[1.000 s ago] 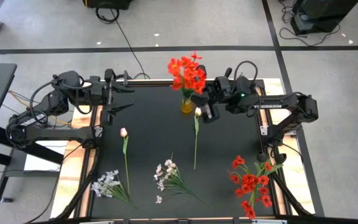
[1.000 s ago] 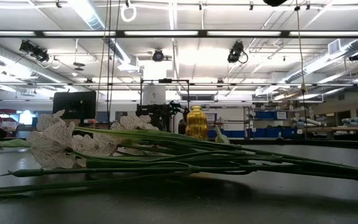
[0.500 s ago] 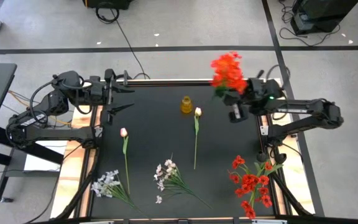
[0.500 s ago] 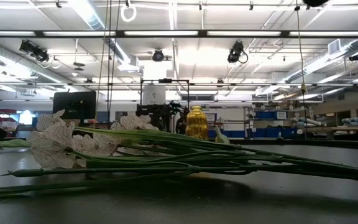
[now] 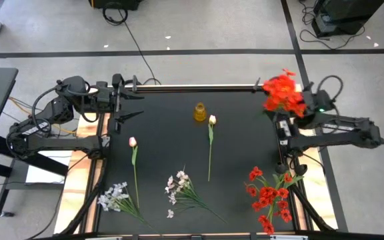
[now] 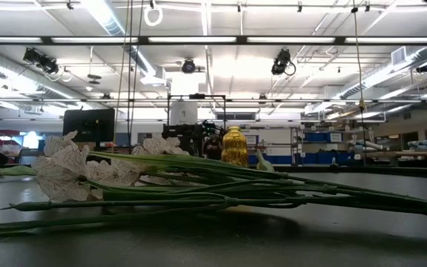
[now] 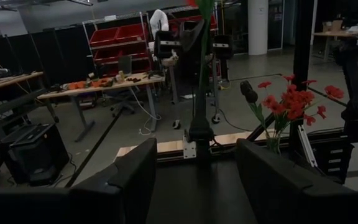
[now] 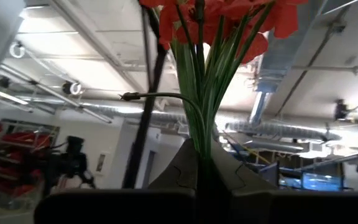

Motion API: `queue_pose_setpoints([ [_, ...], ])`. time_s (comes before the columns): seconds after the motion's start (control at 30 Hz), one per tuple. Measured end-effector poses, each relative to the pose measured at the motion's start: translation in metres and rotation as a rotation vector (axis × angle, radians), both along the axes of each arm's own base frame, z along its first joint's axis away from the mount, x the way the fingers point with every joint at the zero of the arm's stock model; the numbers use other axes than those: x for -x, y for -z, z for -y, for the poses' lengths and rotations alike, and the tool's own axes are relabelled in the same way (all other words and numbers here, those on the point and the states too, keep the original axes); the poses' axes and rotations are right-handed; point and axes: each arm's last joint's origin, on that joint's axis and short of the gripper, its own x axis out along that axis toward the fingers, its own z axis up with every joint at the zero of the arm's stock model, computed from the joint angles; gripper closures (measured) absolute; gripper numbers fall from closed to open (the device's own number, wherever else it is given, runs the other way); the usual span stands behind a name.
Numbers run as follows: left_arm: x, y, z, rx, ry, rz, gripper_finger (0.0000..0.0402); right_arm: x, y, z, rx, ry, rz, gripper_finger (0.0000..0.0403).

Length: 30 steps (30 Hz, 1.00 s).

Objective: Sort flowers into vase by color
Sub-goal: Put the red flowers into the transparent vase

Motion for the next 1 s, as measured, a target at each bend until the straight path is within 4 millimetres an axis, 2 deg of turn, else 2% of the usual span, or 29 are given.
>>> queue_pose_setpoints([
  [0.37, 0.0, 0.0, 0.0, 0.0, 0.0, 0.0, 0.0177, 0.061, 0.001, -0.017, 0.069, -0.054, -0.099, 0.0387],
  [0.6, 0.0, 0.0, 0.0, -0.001, 0.0, 0.0, 0.0177, 0.09, 0.013, -0.025, 0.1, -0.061, -0.191, 0.0387],
  [0.73, 0.0, 0.0, 0.0, -0.001, 0.0, 0.0, 0.0177, 0.102, 0.019, -0.027, 0.063, -0.043, -0.228, 0.0387],
  [1.0, 0.0, 0.0, 0.0, 0.0, 0.0, 0.0, 0.0177, 0.133, 0.035, -0.029, -0.064, 0.111, -0.276, 0.0387],
])
